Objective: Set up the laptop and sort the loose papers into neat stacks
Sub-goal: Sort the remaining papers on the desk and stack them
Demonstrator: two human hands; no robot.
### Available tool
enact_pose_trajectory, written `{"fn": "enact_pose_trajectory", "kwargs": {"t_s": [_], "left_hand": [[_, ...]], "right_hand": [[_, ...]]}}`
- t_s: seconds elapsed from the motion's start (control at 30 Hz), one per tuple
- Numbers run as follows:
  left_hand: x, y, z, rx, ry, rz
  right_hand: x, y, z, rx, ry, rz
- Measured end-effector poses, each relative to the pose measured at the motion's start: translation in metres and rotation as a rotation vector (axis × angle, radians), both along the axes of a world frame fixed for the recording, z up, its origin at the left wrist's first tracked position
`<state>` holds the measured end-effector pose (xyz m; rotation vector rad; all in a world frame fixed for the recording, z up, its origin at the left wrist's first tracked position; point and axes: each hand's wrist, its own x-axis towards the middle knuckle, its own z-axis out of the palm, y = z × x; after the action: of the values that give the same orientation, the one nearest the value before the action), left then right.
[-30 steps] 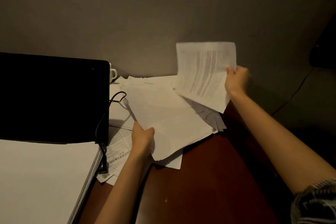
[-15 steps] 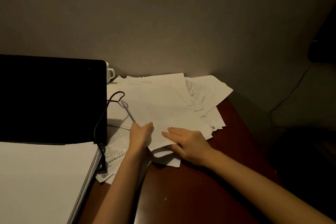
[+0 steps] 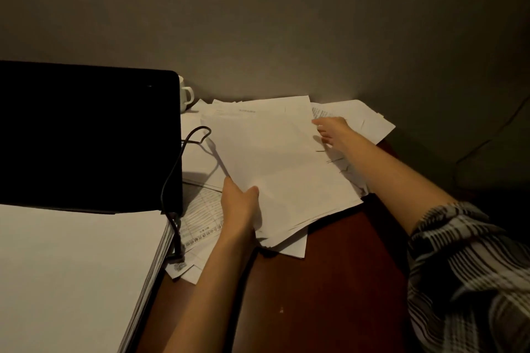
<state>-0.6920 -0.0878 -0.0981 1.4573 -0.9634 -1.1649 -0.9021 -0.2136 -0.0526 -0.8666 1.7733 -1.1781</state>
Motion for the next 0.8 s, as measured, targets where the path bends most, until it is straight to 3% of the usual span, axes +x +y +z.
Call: {"fn": "enact_pose_trajectory", "kwargs": {"t_s": [0.13,0.27,0.43,0.8], "left_hand": [[0.0,0.0,-0.004,0.002,-0.004,0.004],[-0.001,-0.002,-0.003,0.01,-0.009,-0.001],[0.002,-0.003,-0.005,0.001,-0.002,-0.019],[0.005,-0.002,-0.005,0.005,0.024,-0.05]], "right_hand": [[-0.002,-0.012,-0.002,-0.043,-0.031,-0.02],[-0.002,-0.016,-0.013,-0.034,0.402,0.113],[-0.007,-0.005,-0.005,-0.147,0.69,-0.061],[-0.033,0.036,0.072,-0.443,0.744,-0.213]]}}
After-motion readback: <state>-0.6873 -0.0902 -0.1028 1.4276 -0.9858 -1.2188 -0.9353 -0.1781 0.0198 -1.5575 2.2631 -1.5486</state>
